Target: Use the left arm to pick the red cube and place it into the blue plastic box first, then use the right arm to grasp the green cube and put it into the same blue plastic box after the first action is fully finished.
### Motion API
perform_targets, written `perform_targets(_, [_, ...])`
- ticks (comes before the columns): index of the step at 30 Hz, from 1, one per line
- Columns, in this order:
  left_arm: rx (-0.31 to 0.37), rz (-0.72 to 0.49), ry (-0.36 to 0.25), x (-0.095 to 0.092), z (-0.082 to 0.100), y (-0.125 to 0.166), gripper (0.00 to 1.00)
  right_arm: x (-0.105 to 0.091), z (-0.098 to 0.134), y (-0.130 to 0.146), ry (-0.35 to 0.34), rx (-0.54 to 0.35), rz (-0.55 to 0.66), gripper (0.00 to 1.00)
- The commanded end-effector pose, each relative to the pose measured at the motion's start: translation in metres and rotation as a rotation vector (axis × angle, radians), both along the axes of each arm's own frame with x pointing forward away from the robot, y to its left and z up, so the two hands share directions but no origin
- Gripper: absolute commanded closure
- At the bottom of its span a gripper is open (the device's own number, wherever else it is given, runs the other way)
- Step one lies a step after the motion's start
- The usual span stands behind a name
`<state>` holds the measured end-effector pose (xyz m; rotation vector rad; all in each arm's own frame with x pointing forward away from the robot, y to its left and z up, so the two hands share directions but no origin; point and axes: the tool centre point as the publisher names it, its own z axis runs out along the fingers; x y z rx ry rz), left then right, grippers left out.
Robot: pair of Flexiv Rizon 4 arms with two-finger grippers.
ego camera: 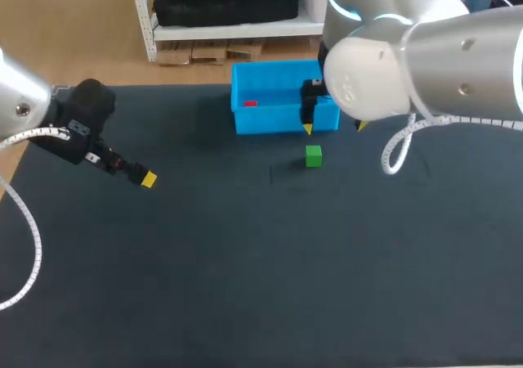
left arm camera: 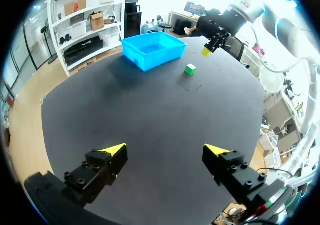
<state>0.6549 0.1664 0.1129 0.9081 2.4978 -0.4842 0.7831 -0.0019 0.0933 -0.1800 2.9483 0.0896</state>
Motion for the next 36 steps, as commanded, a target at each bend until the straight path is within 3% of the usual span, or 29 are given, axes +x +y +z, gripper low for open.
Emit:
perform_targets(1, [-0.004, -0.002, -0.002, 0.0, -0.001, 0.0, 0.0, 0.009, -0.006, 0.005, 0.008, -0.004, 0.001, 0.0])
perform_targets(19, [-0.004, -0.002, -0.002, 0.0, -0.001, 0.0, 0.0, 0.027, -0.058, 0.022, 0.064, 0.022, 0.043, 0.0])
perform_targets(36, [-0.004, -0.002, -0.002, 0.0, -0.001, 0.0, 0.0, 0.025, -0.086, 0.028, 0.121, -0.015, 0.052, 0.0])
